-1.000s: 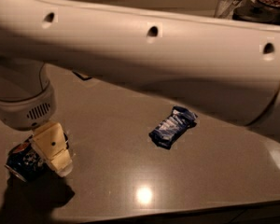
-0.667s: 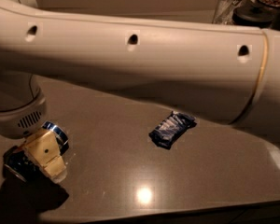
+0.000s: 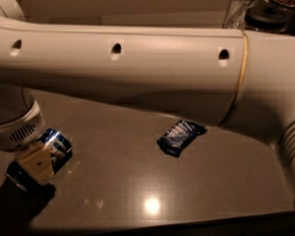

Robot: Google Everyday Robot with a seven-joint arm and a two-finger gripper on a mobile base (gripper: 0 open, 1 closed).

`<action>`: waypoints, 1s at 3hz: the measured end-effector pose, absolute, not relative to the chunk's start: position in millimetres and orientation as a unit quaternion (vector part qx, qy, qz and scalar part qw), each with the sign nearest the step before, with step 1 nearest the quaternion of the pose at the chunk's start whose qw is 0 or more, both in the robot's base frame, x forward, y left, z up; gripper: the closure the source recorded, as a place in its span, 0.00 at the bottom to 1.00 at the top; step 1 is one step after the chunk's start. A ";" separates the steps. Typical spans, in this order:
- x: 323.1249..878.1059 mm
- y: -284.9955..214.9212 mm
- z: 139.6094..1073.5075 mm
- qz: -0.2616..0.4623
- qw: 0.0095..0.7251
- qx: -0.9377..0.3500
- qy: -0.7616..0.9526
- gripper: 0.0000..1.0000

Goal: Place pepsi can upright

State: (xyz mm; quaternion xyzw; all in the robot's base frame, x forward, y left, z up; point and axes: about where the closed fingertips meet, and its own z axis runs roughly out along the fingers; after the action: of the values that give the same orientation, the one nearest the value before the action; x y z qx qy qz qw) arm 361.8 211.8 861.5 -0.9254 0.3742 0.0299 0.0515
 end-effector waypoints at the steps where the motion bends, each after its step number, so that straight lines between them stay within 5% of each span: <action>1: 364.0 209.9 857.7 0.028 0.043 -0.921 0.386 0.60; 2: 383.4 198.9 874.5 0.056 0.053 -0.907 0.415 0.92; 3: 409.6 183.8 905.5 0.127 0.083 -0.883 0.443 1.00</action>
Offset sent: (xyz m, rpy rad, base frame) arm 0.0315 -0.0156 0.0273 0.0402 0.0824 -0.1244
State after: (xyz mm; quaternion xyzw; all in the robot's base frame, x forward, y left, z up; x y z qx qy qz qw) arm 409.6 183.8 905.5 -0.8835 0.4432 0.1270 0.0831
